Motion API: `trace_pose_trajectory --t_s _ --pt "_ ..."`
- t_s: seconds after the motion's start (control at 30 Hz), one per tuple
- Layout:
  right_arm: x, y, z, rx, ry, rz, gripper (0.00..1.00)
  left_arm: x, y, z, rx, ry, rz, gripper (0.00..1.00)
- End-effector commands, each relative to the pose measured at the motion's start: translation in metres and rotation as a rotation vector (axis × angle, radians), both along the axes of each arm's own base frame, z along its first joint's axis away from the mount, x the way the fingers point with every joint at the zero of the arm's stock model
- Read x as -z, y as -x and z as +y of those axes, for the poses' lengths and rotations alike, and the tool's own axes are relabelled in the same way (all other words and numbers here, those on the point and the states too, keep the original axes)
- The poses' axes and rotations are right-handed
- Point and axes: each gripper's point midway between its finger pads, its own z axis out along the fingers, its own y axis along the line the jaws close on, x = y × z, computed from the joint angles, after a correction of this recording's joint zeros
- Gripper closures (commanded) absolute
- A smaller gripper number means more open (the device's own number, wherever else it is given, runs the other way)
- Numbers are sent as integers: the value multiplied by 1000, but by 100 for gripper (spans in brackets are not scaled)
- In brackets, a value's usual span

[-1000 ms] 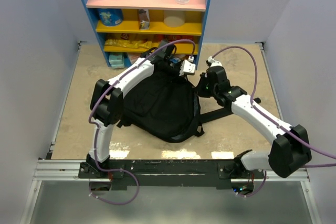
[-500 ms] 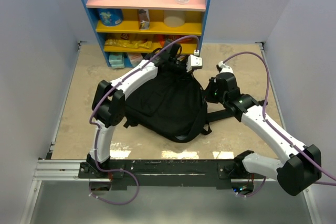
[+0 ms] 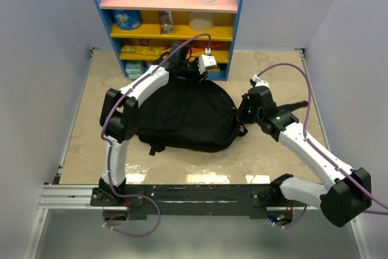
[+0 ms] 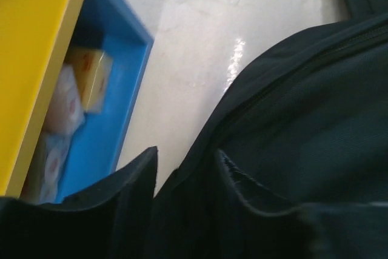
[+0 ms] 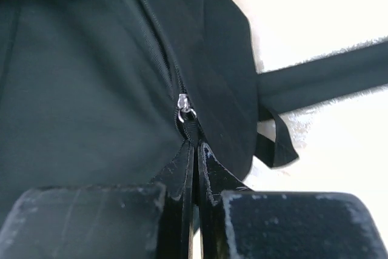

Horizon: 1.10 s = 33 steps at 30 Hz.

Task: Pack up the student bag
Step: Zip the student bag at the center of the board.

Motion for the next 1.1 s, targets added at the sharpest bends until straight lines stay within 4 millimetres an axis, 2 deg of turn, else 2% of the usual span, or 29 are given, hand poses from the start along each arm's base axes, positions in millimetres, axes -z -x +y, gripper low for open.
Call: trace_pose_trajectory --t_s 0.0,0.07,0.2,0.23,0.3,0.37,0.4,0.43,0.6,0.63,0.73,0.77,0.8,0.83,0.93,0.97,1.0,1.03,1.07 --pt "4 7 -7 5 35 42 100 0 -33 62 -158 -80 -36 45" --pt "5 2 -2 -5 29 46 100 -5 -31 76 -168 -74 -6 42" --pt "8 -9 8 -24 17 43 100 0 -23 101 -177 -99 45 47" --pt "7 -14 11 -28 14 40 100 5 -13 104 -159 -109 86 49" --pt "10 -24 13 -30 38 42 100 7 -4 112 -153 -102 136 47" --pt "2 -36 17 -31 41 14 100 3 8 116 -145 -82 180 12" --pt "7 -40 18 -36 58 26 100 4 15 118 -138 -80 196 1" --pt "1 -46 20 -37 57 11 100 -2 17 116 -136 -57 195 0" --pt "-8 -66 24 -44 74 -19 100 -64 23 107 -109 43 146 0" --pt "-10 -72 25 -44 72 -24 100 -65 29 108 -97 37 169 0" --pt "-15 -83 29 -52 59 -34 100 -64 28 130 -123 6 168 0" --pt "-16 -85 32 -58 53 -37 100 -63 26 144 -142 3 181 0" --pt "-15 -86 33 -62 48 -35 100 -66 28 150 -134 5 180 0" --pt "-17 -88 36 -69 40 -38 100 -70 39 151 -113 41 229 0" --pt "-10 -89 43 -89 15 -25 100 -95 59 167 -78 87 238 0" --pt "-9 -89 44 -90 13 -23 100 -108 64 172 -63 80 187 0" --pt "-8 -89 45 -91 11 -22 100 -103 69 179 -71 62 183 0" --pt "-7 -88 45 -96 7 -20 100 -95 64 196 -125 13 161 0" --pt "-10 -88 46 -99 0 -29 100 -97 64 207 -148 -8 118 0"
